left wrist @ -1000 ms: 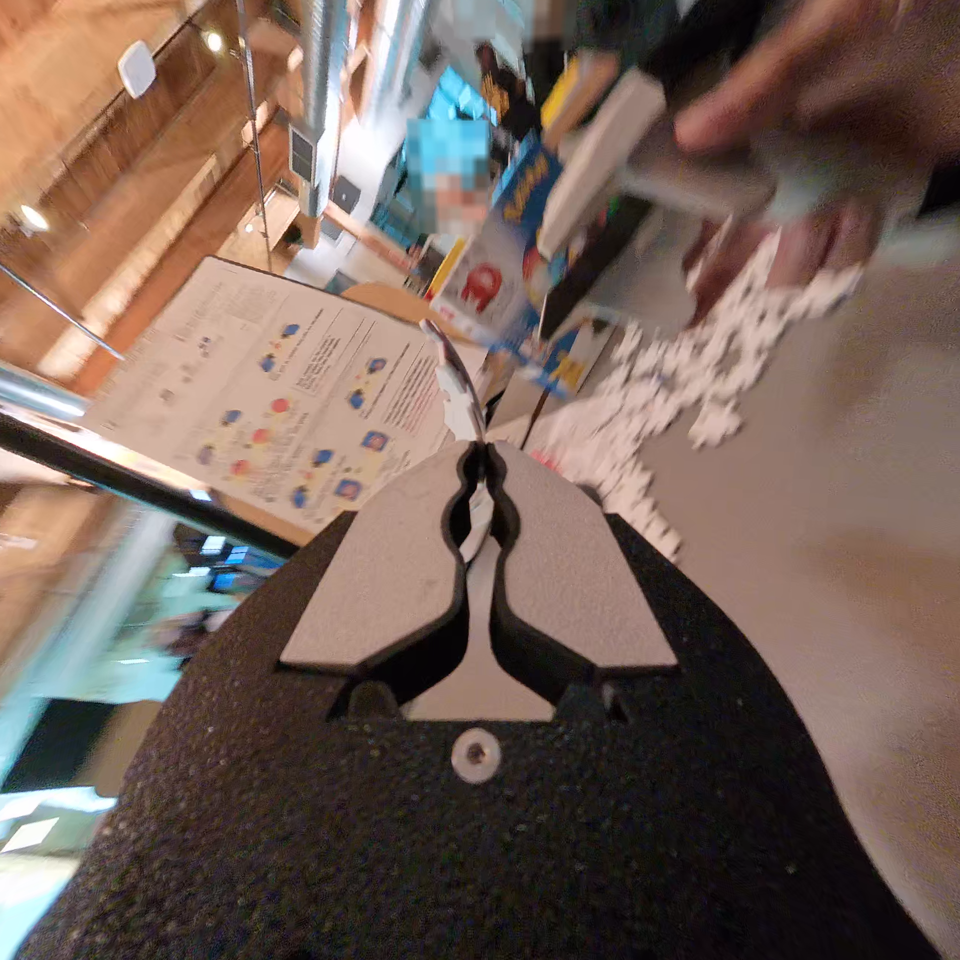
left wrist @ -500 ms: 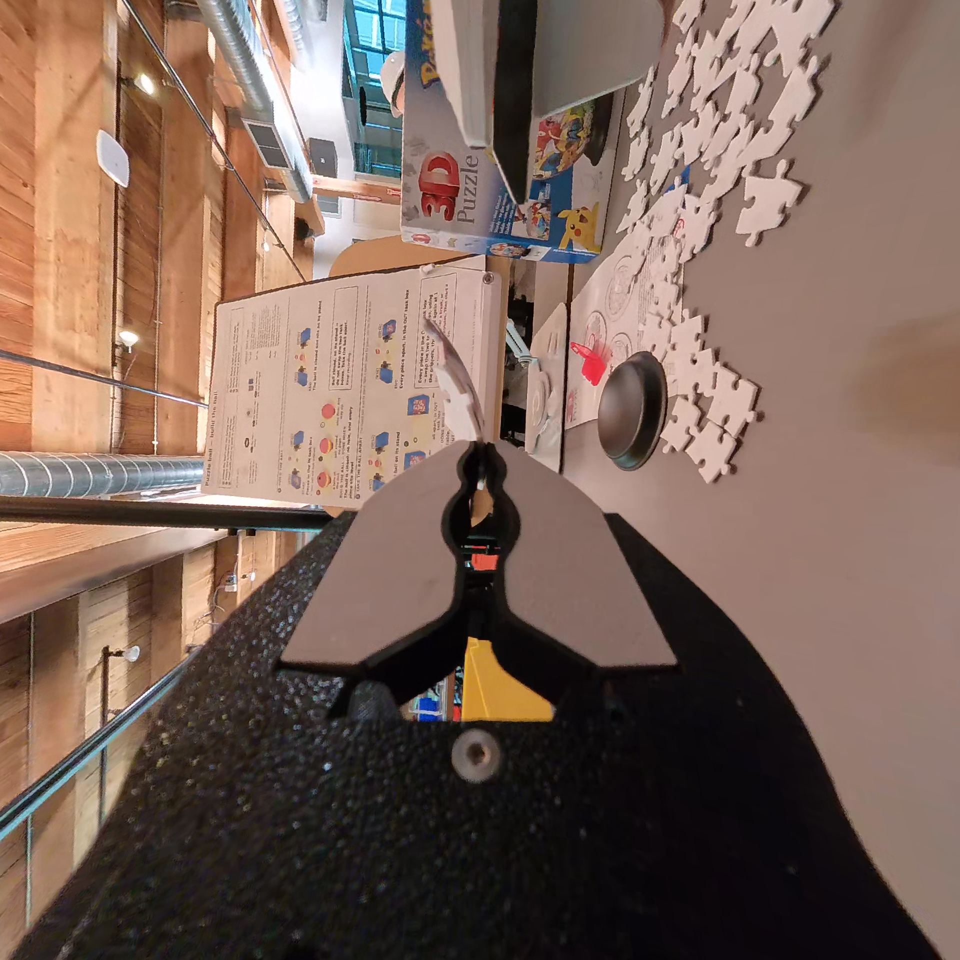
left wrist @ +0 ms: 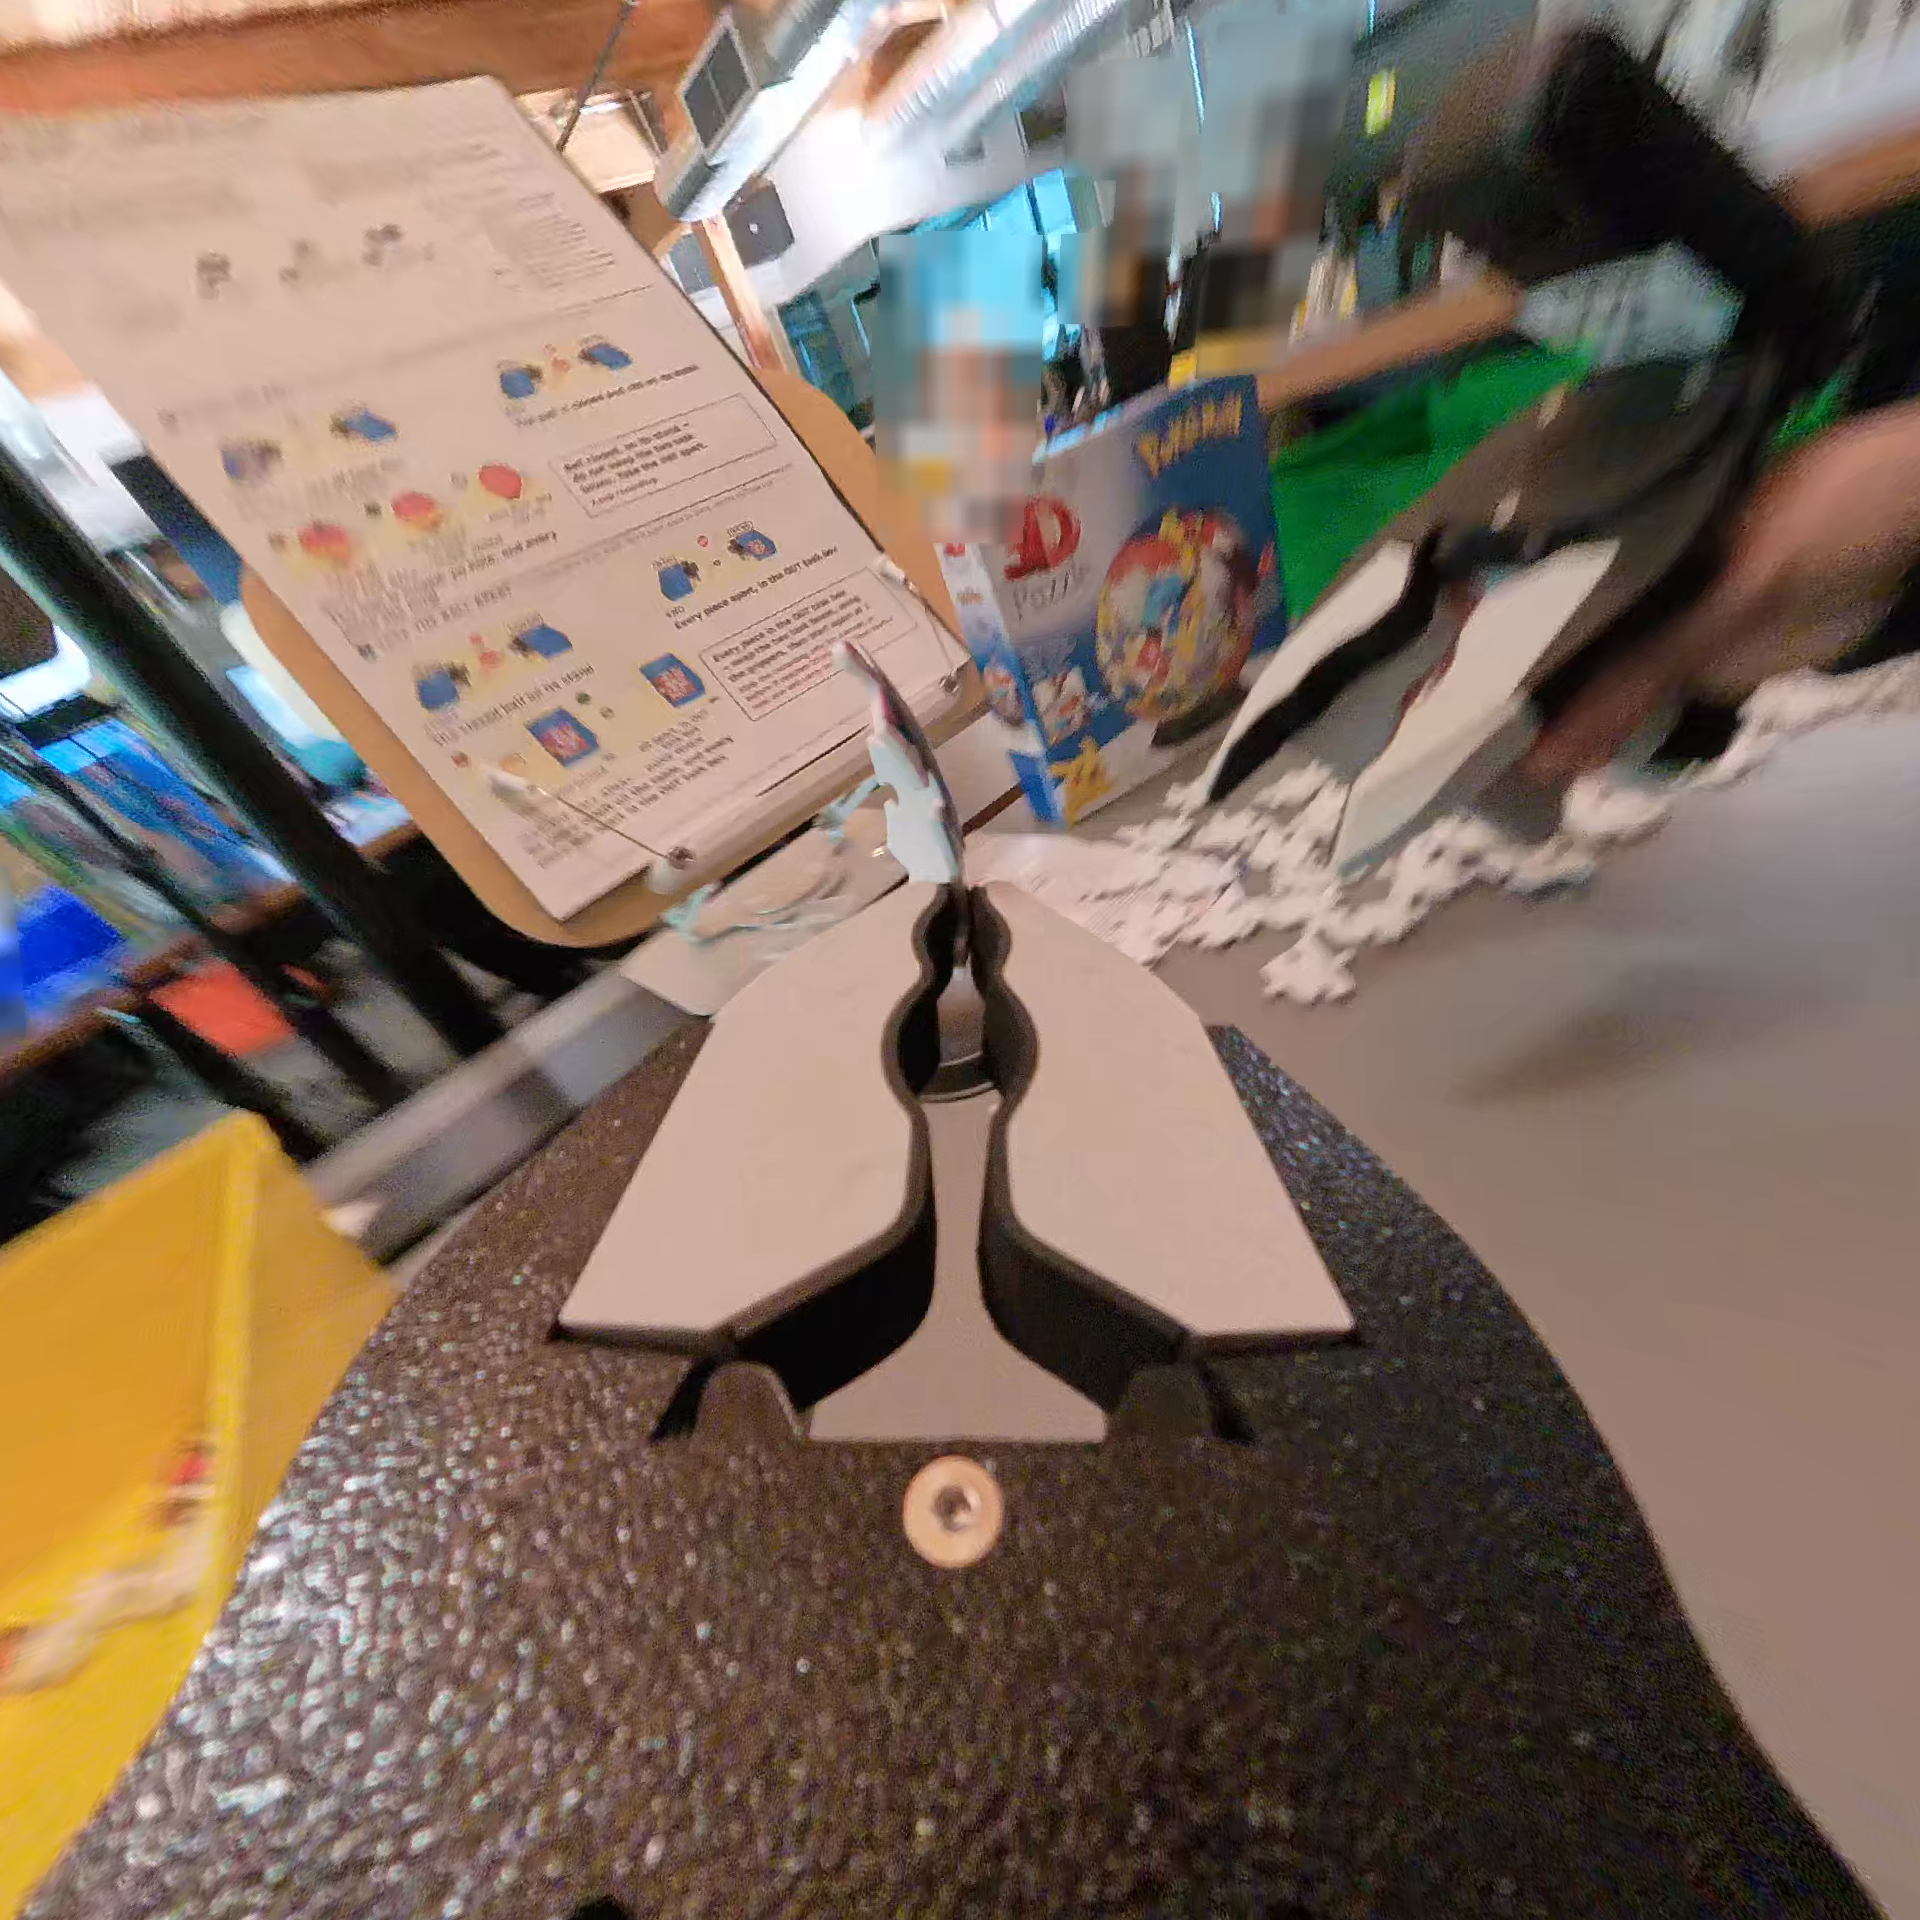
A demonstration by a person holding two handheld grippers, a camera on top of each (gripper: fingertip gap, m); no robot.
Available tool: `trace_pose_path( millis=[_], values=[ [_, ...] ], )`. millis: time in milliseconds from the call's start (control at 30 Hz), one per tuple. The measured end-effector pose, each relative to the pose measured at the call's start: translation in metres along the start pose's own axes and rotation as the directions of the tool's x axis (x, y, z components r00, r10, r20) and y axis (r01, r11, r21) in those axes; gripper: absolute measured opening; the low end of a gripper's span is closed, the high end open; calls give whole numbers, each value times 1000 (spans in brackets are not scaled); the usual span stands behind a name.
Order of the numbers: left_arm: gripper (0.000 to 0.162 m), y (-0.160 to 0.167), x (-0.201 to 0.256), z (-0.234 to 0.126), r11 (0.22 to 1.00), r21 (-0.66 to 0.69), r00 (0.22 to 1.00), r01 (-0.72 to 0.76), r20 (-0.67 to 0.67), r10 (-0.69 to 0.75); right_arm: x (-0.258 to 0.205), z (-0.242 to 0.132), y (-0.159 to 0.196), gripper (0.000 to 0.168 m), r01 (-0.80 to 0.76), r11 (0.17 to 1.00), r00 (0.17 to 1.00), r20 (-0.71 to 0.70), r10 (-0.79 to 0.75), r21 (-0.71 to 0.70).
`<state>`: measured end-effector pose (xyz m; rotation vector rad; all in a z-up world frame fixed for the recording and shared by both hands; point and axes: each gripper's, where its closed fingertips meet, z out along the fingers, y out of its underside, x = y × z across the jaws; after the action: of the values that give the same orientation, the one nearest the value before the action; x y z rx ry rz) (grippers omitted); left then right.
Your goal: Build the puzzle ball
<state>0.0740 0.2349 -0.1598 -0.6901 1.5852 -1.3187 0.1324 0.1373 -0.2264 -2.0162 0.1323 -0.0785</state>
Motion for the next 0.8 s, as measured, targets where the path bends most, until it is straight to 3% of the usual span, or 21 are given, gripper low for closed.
trace_pose_path(
  millis=[100, 233, 367, 467, 800],
  values=[
    [2, -2, -1, -7, 953, 53, 951, 298, -100, -291, 3, 16, 0, 55, 41, 996, 999, 28, -39, -74],
    [1, 6, 2, -15, 868, 29, 855, 496, -195, -481, 3, 45, 7, 51, 135, 971, 990, 68, -124, -199],
    [1, 16, 2, -22, 833, 14, 817, 553, -205, -539, -10, 80, 12, 43, 159, 946, 986, 90, -139, -281],
    [1, 20, 1, -28, 807, 10, 789, 590, -217, -575, -2, 98, 26, 42, 135, 913, 991, 28, -134, -385],
    [1, 35, -3, -33, 788, -21, 765, 615, -226, -603, 4, 118, 37, 43, 43, 854, 996, -45, -77, -518]
  ],
)
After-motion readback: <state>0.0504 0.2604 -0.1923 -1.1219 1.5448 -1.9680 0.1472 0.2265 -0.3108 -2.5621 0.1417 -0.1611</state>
